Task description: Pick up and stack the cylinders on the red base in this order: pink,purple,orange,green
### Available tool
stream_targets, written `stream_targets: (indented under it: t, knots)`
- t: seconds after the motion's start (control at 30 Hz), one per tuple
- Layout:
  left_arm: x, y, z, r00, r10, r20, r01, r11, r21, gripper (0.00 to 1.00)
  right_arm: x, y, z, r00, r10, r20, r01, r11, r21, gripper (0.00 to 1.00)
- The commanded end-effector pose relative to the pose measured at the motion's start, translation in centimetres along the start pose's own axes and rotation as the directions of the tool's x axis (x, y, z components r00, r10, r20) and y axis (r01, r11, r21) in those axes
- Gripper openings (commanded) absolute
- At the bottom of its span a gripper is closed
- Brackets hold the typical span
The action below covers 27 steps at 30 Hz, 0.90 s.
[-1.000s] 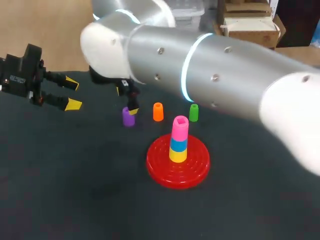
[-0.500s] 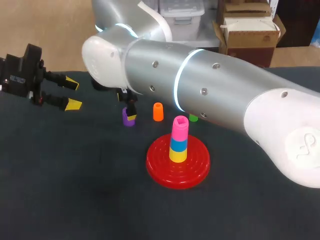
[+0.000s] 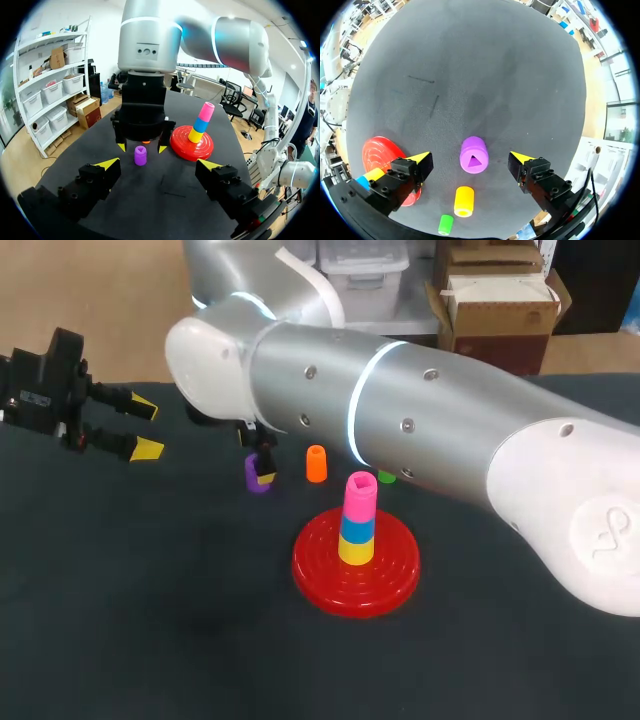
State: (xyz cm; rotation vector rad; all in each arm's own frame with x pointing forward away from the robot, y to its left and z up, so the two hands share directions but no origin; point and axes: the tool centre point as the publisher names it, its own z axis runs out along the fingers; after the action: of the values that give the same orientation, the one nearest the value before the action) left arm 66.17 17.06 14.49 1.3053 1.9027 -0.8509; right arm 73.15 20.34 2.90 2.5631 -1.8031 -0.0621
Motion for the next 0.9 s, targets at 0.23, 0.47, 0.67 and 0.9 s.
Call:
stream_targets:
  t: [0.23, 0.47, 0.67, 0.9]
  knots:
    - [0.2, 0.1, 0.0, 1.000, 0.003, 0.003, -0.003, 1.000, 0.003, 1.00, 0.1, 0.2, 0.2, 1.000, 0.002, -0.002, -0.002, 1.000, -0.002, 0.60]
    - [0.2, 0.1, 0.0, 1.000, 0.003, 0.003, -0.003, 1.000, 0.003, 1.00, -0.1, 0.4, 0.7, 1.000, 0.008, 0.000, -0.008, 1.000, -0.004, 0.49]
    - [0.2, 0.1, 0.0, 1.000, 0.003, 0.003, -0.003, 1.000, 0.003, 1.00, 0.3, 0.4, 0.1, 0.999, 0.035, -0.002, -0.035, 0.999, 0.025, 0.00]
    - [0.2, 0.1, 0.0, 1.000, 0.003, 0.003, -0.003, 1.000, 0.003, 1.00, 1.0, 1.0, -6.7, 0.999, 0.028, -0.029, -0.025, 0.995, 0.101, 0.00]
